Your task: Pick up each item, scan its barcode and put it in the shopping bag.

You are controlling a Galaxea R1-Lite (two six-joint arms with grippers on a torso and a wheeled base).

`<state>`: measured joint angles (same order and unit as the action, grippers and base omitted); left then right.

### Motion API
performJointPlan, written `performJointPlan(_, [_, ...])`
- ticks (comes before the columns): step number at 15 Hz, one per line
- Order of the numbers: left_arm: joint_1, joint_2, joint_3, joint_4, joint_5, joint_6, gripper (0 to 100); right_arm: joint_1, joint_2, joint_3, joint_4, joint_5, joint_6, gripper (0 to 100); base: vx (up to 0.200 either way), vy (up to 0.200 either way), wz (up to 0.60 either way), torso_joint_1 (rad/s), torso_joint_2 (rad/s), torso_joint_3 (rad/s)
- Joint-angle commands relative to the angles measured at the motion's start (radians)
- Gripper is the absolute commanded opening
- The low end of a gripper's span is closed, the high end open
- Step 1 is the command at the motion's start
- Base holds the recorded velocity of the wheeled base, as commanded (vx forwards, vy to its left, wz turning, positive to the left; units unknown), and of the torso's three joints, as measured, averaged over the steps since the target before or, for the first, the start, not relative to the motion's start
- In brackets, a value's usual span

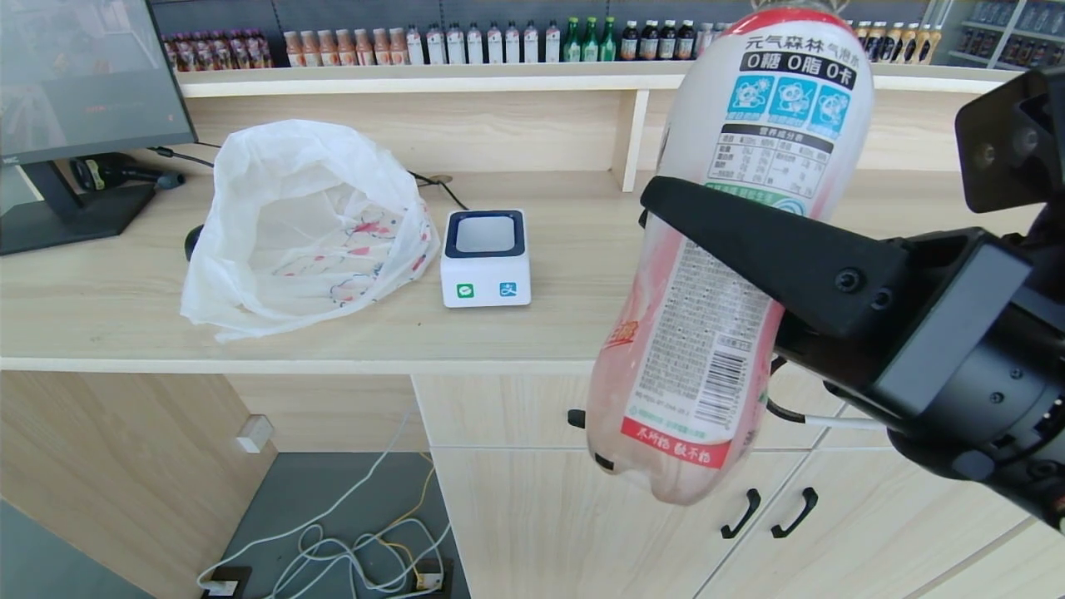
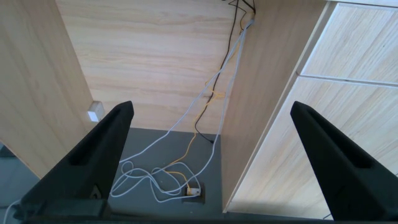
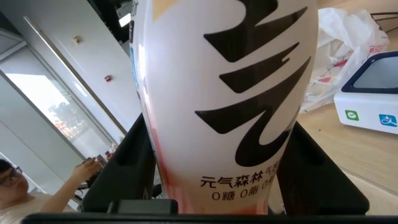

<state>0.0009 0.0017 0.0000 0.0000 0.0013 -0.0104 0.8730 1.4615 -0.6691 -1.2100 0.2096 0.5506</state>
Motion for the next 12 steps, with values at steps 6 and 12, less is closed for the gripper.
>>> performJointPlan(6, [0.001,0.000,0.000,0.000,0.000,0.000,100,0.001,0.000,0.002,-0.002,0.001,0.002,0,0.000,0.000,0.00,0.000,0.00,0.000])
performJointPlan(12, [0.001,0.000,0.000,0.000,0.000,0.000,100,0.003,-0.006,0.045,-0.014,-0.001,-0.009,0,0.000,0.000,0.00,0.000,0.00,0.000])
